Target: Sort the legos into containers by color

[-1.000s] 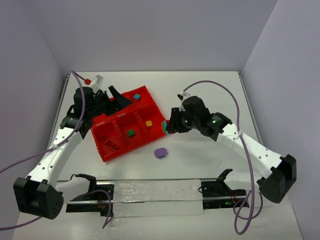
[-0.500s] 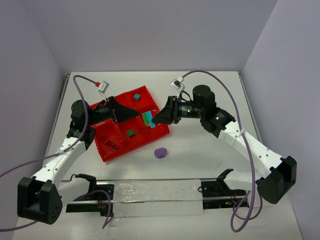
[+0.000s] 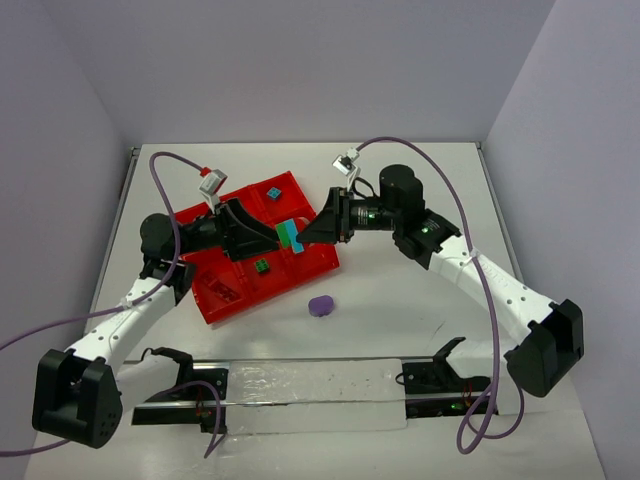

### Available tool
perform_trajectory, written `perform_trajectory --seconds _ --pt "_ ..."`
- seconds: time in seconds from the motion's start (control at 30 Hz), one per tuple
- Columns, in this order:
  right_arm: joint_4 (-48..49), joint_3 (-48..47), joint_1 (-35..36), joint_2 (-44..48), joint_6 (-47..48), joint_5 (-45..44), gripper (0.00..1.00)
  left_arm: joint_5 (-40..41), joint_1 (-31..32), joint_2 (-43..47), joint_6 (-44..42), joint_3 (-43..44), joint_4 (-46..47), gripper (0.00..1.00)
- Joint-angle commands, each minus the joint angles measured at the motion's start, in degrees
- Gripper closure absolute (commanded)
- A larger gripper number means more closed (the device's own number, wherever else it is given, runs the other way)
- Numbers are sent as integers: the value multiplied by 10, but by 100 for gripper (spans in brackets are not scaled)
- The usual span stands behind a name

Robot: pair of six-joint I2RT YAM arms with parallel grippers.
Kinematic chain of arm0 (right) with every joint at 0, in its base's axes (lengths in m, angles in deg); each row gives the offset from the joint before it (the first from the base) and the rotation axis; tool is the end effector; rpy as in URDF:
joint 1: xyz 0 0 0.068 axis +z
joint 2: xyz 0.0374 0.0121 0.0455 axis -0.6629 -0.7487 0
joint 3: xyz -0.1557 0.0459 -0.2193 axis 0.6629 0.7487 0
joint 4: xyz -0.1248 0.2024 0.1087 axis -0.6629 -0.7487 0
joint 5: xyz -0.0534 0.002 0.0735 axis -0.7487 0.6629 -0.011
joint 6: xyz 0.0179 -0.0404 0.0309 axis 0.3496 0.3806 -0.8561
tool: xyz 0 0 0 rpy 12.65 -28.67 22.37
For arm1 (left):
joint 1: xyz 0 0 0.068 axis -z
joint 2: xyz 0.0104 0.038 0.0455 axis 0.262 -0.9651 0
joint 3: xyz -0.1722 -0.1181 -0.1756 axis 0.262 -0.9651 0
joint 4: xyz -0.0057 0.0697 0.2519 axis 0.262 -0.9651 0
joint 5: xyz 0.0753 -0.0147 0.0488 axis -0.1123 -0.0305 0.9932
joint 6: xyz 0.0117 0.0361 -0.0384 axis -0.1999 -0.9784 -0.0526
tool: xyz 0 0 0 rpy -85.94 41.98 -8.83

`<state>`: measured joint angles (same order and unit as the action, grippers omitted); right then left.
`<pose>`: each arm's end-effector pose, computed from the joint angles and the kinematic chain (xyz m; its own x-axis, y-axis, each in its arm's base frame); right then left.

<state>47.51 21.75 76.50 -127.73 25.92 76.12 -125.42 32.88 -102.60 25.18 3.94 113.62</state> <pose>0.2191 0.1839 0.3664 -0.7607 0.0343 -0.6482 -0.6284 0.2112 0.7486 0.2028 -0.0979 0.3270 -0.7164 -0.2209 -0.6617 0.6830 -0.0285 -0.7299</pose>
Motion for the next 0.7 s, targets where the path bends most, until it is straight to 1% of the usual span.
perform_trajectory --seconds 0.0,0.1,0.23,0.43,0.67 --pt "53 -37 -1 -7 -10 25 96 -26 16 -9 5 27 45 17" --pt "64 -38 0 -12 -14 39 96 -27 26 -23 -4 38 29 21" --pt "59 -40 9 -18 -8 39 96 -23 35 -27 14 43 50 27" --pt "50 -43 14 -21 2 42 96 -9 37 -21 4 54 30 33" --pt "43 -35 18 -18 9 42 96 13 36 -18 28 56 54 39"
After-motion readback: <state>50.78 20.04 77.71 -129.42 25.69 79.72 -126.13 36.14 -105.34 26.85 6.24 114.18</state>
